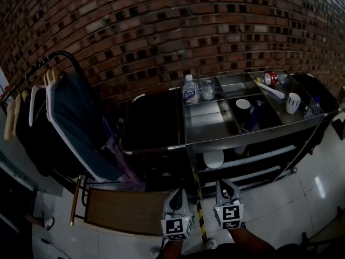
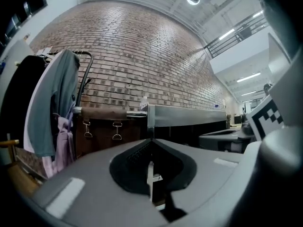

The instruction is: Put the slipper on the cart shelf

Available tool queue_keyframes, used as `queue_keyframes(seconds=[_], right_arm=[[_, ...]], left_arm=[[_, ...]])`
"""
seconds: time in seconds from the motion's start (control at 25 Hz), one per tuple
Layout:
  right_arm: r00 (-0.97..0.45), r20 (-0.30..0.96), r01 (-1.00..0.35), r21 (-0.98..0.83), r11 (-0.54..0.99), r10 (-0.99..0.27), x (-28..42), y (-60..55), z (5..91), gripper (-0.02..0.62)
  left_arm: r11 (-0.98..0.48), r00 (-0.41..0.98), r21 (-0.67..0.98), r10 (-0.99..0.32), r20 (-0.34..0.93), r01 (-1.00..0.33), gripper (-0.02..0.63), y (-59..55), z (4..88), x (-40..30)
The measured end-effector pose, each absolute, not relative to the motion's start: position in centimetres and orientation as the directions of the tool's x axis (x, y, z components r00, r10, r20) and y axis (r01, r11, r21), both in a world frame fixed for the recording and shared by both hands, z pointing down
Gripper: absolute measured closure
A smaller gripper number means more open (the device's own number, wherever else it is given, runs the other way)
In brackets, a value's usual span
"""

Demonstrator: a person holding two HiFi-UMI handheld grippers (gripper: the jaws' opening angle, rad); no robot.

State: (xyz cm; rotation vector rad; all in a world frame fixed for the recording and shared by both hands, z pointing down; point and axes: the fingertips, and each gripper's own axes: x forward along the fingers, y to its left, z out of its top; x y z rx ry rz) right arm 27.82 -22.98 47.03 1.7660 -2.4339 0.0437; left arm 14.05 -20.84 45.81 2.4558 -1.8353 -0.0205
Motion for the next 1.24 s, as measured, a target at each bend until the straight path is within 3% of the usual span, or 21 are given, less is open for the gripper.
queue_keyframes(seconds=[1.24], right_arm=[[-0.303, 0.023, -0.951, 0.054, 0.304, -0.953, 26.7, -18.6, 43.1, 0.594]], left_arm=[[-0.37, 0.37, 0.023, -0.929, -0.008, -0.929, 0.589, -18.8, 42.9, 15.7]])
